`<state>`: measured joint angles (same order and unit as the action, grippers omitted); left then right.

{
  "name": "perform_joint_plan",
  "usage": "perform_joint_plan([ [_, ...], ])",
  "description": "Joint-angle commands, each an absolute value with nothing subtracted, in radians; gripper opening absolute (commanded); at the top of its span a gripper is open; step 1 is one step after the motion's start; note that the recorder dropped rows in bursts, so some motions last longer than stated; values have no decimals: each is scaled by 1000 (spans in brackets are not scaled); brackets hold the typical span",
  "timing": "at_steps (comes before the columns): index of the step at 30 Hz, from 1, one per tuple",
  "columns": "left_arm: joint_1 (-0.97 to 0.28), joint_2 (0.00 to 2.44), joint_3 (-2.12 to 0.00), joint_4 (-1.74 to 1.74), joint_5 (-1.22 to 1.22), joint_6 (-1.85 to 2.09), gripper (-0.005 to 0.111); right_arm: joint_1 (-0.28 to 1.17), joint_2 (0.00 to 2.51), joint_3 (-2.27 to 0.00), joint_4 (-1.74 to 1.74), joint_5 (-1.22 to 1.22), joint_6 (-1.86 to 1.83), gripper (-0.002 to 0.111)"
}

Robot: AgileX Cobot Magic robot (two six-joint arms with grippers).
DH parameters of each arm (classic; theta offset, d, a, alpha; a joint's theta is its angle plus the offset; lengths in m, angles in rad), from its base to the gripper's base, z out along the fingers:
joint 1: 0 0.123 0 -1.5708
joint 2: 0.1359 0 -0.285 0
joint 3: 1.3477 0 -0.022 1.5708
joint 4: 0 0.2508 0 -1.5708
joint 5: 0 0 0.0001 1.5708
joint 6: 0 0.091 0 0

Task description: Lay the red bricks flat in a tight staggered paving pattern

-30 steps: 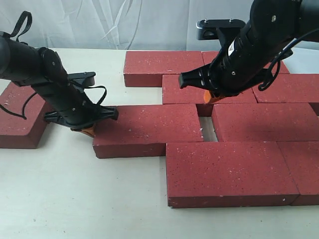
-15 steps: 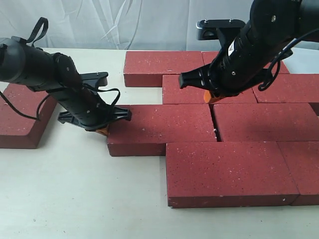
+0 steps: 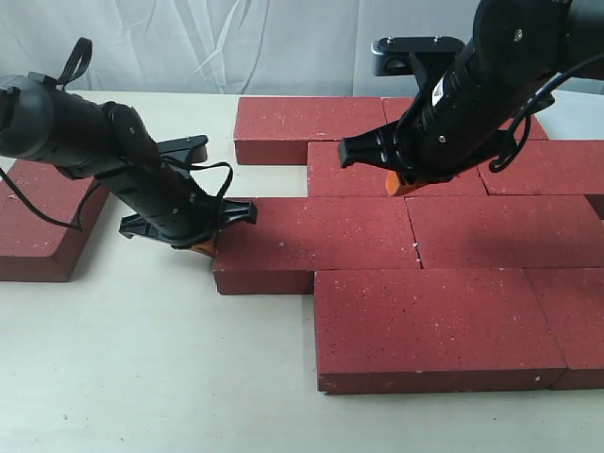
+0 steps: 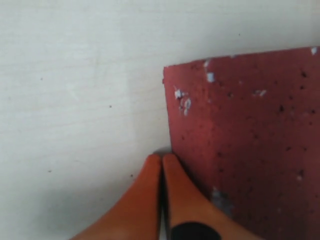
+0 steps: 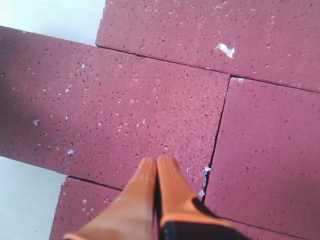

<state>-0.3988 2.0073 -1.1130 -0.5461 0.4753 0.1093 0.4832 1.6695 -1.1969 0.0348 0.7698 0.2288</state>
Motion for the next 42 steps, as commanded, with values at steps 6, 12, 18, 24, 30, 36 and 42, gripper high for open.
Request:
perform_joint_plan([
  [6,-411,2022,-1108,-579,506,116,0,477,1662,-1193,37,762,230,-1],
  [12,-390,2022,-1108,-493,540,106,0,477,1662,-1193,37,762,230,-1],
  [18,-332,2009,-1108,-497,591,105,0,479,1662,-1193,37,762,230,-1],
  [24,-271,1914,-1108,-477,618,105,0,479,1662,-1193,37,762,230,-1],
  [30,-204,1742,-1108,-402,633,105,0,479,1662,-1193,37,762,230,-1],
  [36,-42,1650,-1108,-346,626,105,0,479,1662,-1193,37,762,230,-1],
  [42,54,1701,-1083,-162,548,107,0,479,1662,-1193,37,760,230,-1],
])
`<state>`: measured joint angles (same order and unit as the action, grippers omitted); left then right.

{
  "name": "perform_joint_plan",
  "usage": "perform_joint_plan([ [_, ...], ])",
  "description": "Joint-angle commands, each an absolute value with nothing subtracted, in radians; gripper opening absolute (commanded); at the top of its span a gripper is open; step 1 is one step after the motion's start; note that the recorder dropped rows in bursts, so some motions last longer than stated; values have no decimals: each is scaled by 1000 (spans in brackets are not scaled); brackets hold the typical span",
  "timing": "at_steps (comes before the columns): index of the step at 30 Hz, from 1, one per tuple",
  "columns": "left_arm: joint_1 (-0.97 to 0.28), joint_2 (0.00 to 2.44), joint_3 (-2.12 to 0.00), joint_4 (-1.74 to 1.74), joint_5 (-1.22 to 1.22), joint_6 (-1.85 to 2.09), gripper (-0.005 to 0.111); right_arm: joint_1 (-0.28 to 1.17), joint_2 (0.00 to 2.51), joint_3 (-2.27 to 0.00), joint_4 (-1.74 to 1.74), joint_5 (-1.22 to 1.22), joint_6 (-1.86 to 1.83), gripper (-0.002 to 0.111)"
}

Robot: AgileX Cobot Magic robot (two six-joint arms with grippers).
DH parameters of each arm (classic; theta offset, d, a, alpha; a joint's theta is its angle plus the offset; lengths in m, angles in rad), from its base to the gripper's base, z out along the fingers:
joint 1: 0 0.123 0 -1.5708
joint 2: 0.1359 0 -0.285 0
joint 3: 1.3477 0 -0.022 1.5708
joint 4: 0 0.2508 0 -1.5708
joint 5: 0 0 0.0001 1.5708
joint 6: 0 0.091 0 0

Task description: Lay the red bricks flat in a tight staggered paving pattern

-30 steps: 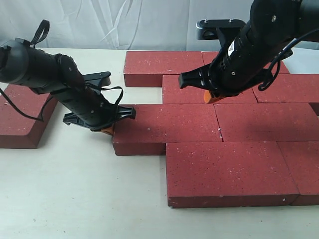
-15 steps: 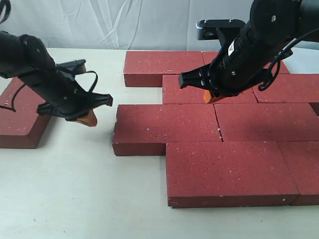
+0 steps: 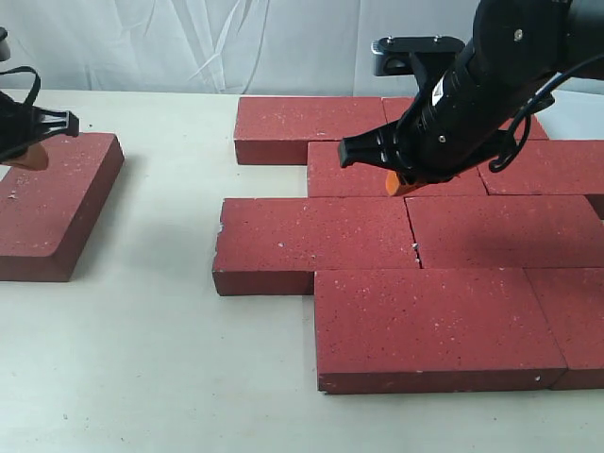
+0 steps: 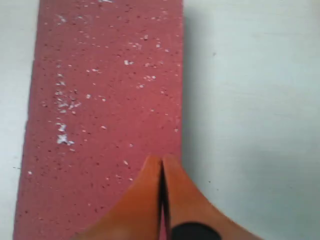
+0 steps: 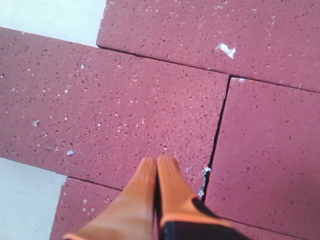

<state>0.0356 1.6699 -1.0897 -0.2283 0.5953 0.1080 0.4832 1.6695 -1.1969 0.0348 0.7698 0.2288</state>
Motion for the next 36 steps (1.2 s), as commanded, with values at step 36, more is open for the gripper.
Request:
perform_joint_plan([
  [36,38,1652,-1087,-690,655,771,0,479,1662,-1192,37,751,230,-1],
])
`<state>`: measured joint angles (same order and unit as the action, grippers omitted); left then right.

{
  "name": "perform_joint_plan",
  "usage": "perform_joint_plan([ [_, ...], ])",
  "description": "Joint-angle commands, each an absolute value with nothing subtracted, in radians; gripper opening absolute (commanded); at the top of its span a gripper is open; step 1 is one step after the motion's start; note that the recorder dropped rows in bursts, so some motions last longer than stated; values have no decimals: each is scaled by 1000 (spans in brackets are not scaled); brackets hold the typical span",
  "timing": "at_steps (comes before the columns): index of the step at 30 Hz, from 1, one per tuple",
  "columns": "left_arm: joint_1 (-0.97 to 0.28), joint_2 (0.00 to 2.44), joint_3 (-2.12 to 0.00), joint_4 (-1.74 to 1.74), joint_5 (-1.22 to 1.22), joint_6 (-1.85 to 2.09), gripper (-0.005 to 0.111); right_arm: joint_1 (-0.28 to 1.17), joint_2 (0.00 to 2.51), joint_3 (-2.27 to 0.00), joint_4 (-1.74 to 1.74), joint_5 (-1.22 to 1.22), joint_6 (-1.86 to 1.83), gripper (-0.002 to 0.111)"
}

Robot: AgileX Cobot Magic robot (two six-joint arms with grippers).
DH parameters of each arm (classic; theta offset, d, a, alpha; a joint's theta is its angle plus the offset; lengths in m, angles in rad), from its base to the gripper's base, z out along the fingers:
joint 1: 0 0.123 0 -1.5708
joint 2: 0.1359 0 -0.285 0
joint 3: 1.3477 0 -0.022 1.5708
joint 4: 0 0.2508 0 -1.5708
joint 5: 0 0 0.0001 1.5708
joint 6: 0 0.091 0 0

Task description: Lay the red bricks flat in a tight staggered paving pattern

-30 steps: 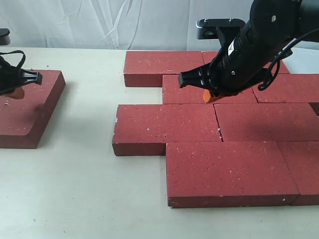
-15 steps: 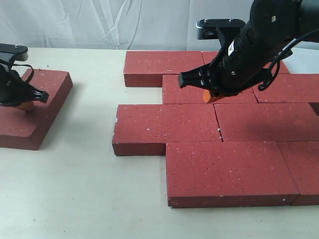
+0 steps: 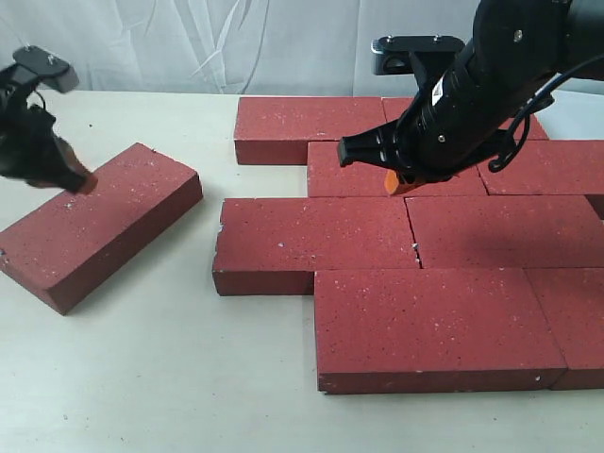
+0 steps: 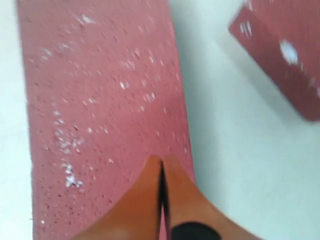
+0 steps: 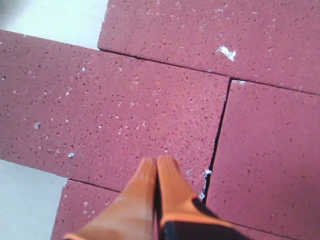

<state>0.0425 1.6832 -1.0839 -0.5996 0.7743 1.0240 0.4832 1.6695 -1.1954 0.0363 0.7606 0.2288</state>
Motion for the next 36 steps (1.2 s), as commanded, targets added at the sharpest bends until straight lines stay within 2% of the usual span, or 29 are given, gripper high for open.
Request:
perform_joint_plan([
  [1,38,1652,-1087,-666,644,687,0,479,1662,-1192,37,751,230,-1],
  [7,38,1700,-1085,-366,600,295,0,479,1662,-1192,37,751,230,-1],
  [11,38,1761,-1085,-387,602,291,0,479,1662,-1192,37,751,230,-1],
  [22,38,1849,-1085,-460,619,408,0,479,1662,-1192,37,751,230,-1],
  [36,38,1850,-1085,-487,825,970,0,479,1662,-1192,37,751,230,-1],
])
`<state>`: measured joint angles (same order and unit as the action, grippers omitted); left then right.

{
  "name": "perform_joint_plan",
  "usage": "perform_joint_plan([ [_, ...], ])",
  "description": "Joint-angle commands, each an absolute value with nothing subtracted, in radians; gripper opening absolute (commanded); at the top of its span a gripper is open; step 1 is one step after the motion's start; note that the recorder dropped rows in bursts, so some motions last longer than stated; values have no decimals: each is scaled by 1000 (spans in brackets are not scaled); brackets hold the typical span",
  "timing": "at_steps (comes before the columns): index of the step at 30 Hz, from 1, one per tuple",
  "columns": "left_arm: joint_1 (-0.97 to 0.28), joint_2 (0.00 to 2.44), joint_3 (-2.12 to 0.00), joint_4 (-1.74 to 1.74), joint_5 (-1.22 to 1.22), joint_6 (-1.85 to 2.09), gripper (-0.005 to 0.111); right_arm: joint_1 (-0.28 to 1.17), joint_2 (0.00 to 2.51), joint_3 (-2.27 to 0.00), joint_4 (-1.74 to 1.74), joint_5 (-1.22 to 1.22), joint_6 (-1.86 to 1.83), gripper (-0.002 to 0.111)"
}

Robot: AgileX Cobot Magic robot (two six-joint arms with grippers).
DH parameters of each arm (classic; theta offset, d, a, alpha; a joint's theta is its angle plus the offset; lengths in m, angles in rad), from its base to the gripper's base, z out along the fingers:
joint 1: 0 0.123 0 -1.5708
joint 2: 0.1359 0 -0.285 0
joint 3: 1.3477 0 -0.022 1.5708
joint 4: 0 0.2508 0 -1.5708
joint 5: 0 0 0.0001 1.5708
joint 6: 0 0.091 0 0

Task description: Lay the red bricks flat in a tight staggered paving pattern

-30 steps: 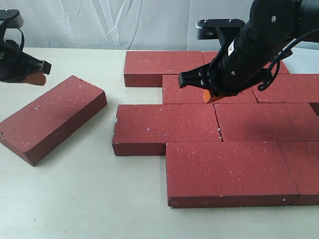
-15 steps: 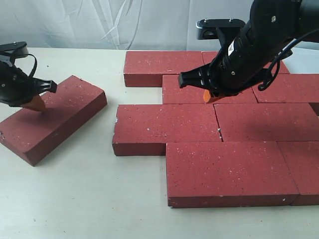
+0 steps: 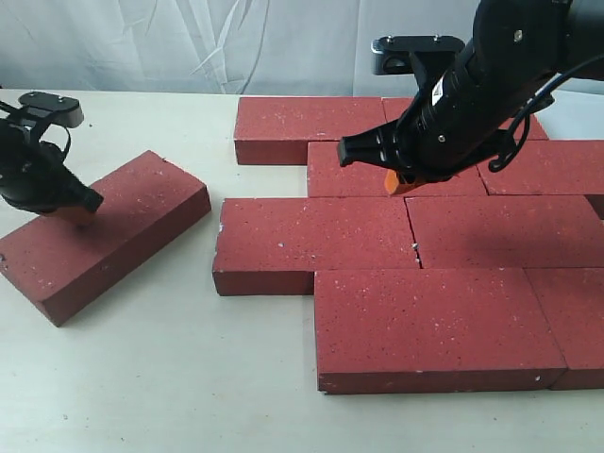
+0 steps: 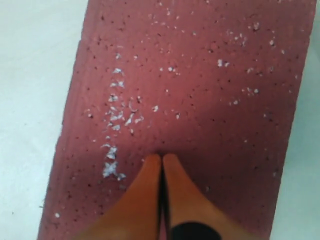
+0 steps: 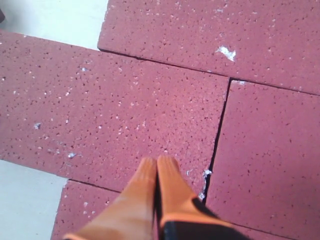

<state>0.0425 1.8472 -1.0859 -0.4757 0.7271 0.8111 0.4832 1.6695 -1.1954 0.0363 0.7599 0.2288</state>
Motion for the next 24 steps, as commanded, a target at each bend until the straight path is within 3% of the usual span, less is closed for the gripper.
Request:
perform_joint_plan([
  [1,38,1850,-1085,-493,846,1013,0,479,1662,-1192,37,751,230,-1],
  [9,38,1806,-1090,-499,905,1146,0,479,1662,-1192,37,751,230,-1],
  [16,38,1690,-1118,-539,866,965,0,479,1662,-1192,37,751,230,-1],
  [24,38,1670,-1118,-598,1104,998,0,479,1662,-1192,37,751,230,-1],
])
